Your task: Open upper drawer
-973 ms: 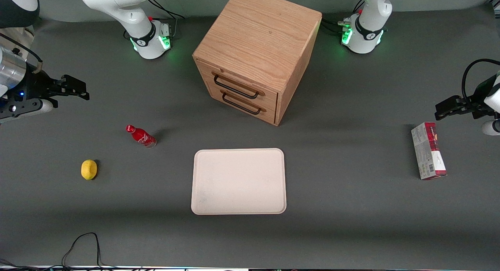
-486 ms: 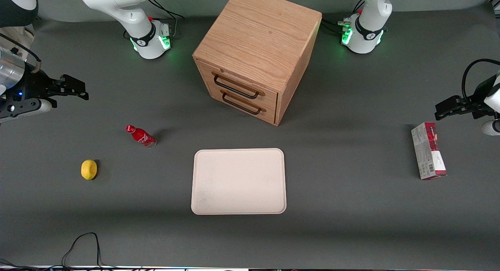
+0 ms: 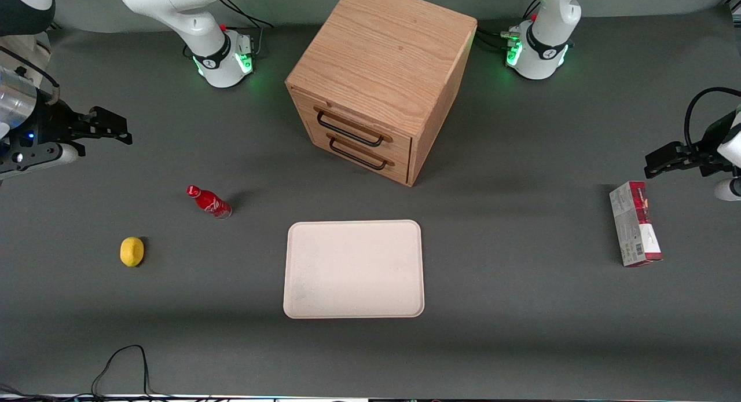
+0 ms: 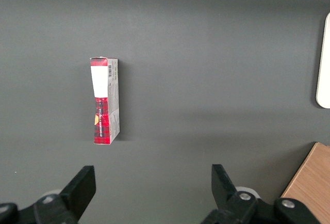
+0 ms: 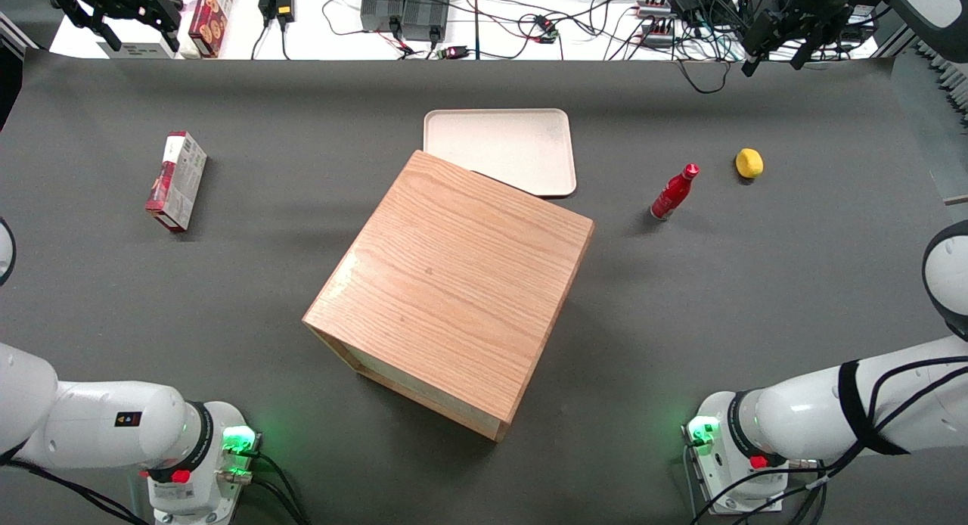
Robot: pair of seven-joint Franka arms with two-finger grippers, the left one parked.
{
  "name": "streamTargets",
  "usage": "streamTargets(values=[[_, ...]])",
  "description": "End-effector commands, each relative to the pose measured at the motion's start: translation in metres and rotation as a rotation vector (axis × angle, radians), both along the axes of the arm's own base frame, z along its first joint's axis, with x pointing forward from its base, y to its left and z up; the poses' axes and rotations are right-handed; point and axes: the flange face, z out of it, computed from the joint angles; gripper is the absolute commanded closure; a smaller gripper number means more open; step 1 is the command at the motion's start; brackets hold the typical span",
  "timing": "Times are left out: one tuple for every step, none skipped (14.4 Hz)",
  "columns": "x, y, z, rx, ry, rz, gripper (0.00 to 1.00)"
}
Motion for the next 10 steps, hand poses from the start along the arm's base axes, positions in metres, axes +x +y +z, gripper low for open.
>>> streamTargets(values=[[0.008,0.013,0.005,0.006,0.004,0.003,0.0],[0.011,0.027,-0.004,0.005,0.021,0.027,0.0],[0.012,0.044,-0.01,0.002,0.031,0.059,0.0],[0.01,0.07,-0.012,-0.002,0.034,0.099,0.0],[0.006,0.093,-0.013,-0.005,0.036,0.139,0.0],[0.003,0.113,-0.017,-0.006,0.04,0.177,0.0],[0.005,0.129,-0.03,-0.013,0.062,0.205,0.0],[0.011,0.136,-0.047,-0.019,0.09,0.215,0.0],[0.016,0.145,-0.064,-0.014,0.114,0.225,0.0],[0.021,0.157,-0.071,0.023,0.132,0.224,0.0]])
